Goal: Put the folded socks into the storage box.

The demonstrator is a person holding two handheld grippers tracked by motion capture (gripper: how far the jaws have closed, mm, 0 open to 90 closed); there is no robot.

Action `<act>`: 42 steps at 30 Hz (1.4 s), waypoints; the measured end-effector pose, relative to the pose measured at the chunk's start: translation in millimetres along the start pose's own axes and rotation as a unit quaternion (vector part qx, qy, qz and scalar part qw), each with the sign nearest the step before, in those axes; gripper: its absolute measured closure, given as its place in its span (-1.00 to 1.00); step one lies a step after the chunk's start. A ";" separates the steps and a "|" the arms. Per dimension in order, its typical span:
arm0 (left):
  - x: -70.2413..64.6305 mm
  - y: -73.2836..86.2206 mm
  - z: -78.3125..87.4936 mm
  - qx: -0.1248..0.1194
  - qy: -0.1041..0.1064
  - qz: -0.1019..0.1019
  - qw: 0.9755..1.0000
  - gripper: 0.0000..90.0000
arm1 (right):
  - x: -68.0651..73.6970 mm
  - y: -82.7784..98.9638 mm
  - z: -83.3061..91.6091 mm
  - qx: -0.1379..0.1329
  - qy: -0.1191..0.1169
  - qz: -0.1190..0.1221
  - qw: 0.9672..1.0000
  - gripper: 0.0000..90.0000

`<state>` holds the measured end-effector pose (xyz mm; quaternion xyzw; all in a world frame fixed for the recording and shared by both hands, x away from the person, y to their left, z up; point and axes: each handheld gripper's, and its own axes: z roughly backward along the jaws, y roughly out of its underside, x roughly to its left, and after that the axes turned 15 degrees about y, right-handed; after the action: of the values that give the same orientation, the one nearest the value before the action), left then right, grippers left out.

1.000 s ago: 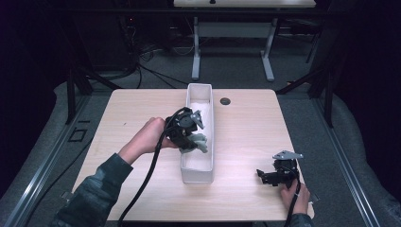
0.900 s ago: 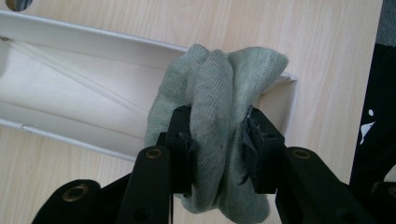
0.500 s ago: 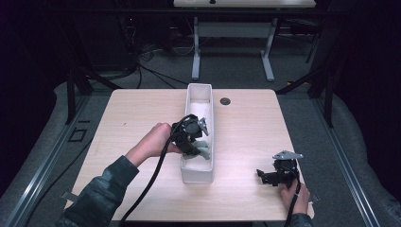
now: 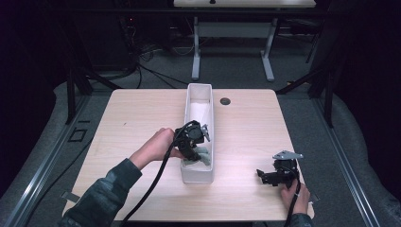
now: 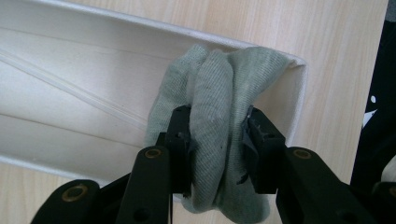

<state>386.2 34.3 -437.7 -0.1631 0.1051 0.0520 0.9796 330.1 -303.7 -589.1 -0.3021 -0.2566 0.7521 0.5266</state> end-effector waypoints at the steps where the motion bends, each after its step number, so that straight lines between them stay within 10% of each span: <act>1: 0.0 -0.2 -1.1 0.001 0.000 0.000 1.000 0.48 | 0.1 0.1 -0.2 -0.001 -0.002 -0.001 1.000 -1.00; 42: 6.5 -5.7 -31.4 0.035 0.025 0.017 0.999 0.34 | -0.1 0.1 -0.1 -0.001 0.001 0.001 1.000 -1.00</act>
<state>387.3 19.0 -466.5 -0.1283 0.1338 0.0614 0.9808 330.2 -303.8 -589.2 -0.3032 -0.2565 0.7520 0.5261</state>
